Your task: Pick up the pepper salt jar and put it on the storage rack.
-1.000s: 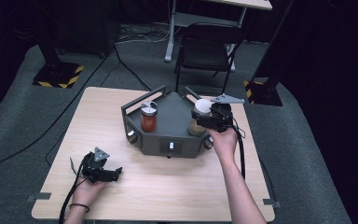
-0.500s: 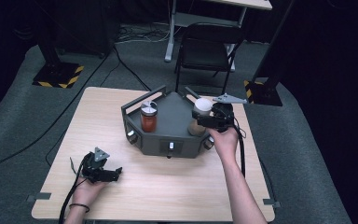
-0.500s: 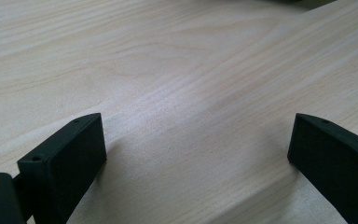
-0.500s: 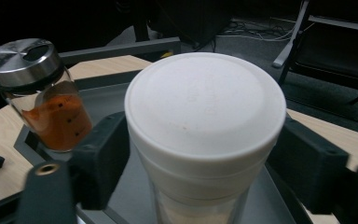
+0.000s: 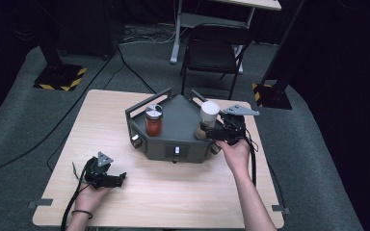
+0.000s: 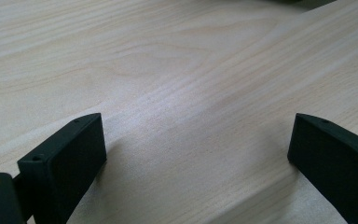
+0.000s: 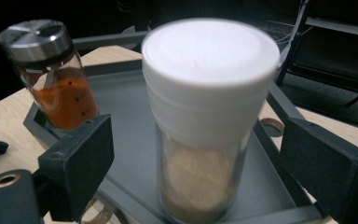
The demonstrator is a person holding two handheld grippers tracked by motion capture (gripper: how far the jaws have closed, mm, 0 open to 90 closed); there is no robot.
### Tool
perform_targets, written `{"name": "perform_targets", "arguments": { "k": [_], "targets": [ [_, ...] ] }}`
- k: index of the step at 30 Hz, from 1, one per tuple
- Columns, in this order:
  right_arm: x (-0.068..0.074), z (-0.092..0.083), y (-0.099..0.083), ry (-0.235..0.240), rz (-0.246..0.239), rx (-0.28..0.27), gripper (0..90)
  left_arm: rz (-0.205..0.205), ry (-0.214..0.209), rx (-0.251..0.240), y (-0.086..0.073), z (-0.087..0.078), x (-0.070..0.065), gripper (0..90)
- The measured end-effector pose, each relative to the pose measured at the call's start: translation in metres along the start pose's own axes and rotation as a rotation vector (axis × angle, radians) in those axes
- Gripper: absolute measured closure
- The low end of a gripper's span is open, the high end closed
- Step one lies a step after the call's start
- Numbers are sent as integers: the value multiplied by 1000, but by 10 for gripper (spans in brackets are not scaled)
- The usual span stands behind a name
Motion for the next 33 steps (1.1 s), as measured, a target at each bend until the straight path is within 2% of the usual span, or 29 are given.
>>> {"name": "perform_targets", "arguments": {
  "k": [12, 26, 33],
  "targets": [
    [-22, -11, -36, 10, 24, 8, 78, 0, 0, 0, 0, 0, 0, 33],
    [-49, -19, -98, 5, 114, 29, 78, 0, 1, 0, 0, 0, 0, 33],
    [-59, -20, -123, -10, 140, 44, 78, -1, 3, -1, 0, 0, -1, 34]
  ]
}}
Point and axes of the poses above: each handheld gripper's, and its own axes: z roughly forward along the jaws, y roughly out of its top, x roughly to its left, the point moved 9 cm from there along z, roughly forward along the jaws, and after that the axes turned 7 degrees about z, right-handed, at the moved point
